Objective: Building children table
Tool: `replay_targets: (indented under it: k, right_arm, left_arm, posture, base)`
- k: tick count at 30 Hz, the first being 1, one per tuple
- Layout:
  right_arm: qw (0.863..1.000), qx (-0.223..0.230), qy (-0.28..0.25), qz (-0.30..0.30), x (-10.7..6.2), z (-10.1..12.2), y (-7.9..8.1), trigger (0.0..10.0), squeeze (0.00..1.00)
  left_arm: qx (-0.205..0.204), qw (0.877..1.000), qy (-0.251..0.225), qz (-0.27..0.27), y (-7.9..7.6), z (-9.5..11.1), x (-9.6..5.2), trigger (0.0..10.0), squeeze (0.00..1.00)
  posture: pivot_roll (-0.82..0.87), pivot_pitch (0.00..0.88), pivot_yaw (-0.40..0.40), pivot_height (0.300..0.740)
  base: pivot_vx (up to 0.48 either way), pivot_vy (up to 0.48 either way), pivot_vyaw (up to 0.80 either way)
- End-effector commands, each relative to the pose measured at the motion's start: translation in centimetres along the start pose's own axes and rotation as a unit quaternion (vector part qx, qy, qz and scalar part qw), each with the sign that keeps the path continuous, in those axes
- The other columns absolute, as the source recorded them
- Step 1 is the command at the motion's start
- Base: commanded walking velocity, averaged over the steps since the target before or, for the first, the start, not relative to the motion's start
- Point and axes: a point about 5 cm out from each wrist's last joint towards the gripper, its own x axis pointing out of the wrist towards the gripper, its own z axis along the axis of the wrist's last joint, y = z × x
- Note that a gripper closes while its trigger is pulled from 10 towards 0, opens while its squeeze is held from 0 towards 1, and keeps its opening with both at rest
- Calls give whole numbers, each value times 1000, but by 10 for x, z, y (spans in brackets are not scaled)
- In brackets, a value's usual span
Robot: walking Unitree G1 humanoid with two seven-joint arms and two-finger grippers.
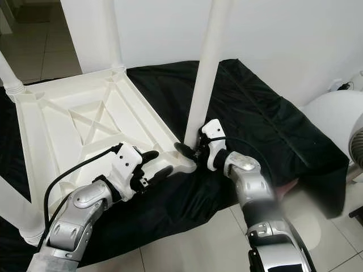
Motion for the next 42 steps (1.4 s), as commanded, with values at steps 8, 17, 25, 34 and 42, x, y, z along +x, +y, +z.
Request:
replay_targets:
  k: [8,17,25,34,42]
  right_arm:
    - [999,41,-2,7,-4,-11,5,2588,0]
    - [992,82,-38,-85,3,-1,21,10000,0]
    - [958,113,-3,-263,-3,-9,47,10000,0]
    - [929,143,3,-342,-3,-9,72,10000,0]
    - [925,145,2,-352,-6,1,78,10000,1000]
  left_arm:
    - [-7,999,9,42,2,-4,0,10000,0]
    - [-8,999,9,39,2,-4,0,10000,0]
    - [-8,999,12,38,3,-5,-1,10000,0]
    - [-8,999,14,36,2,-6,-2,10000,0]
    - [-9,999,15,32,0,-7,-2,10000,0]
  posture:
    - [-35,54,-34,740]
    - [-46,57,-26,740]
    - [-44,55,-29,740]
    - [-38,50,-31,740]
    - [-44,47,-31,740]
  base:
    - [0,0,0]
    - [0,0,0]
    - [0,0,0]
    - [0,0,0]
    - [0,0,0]
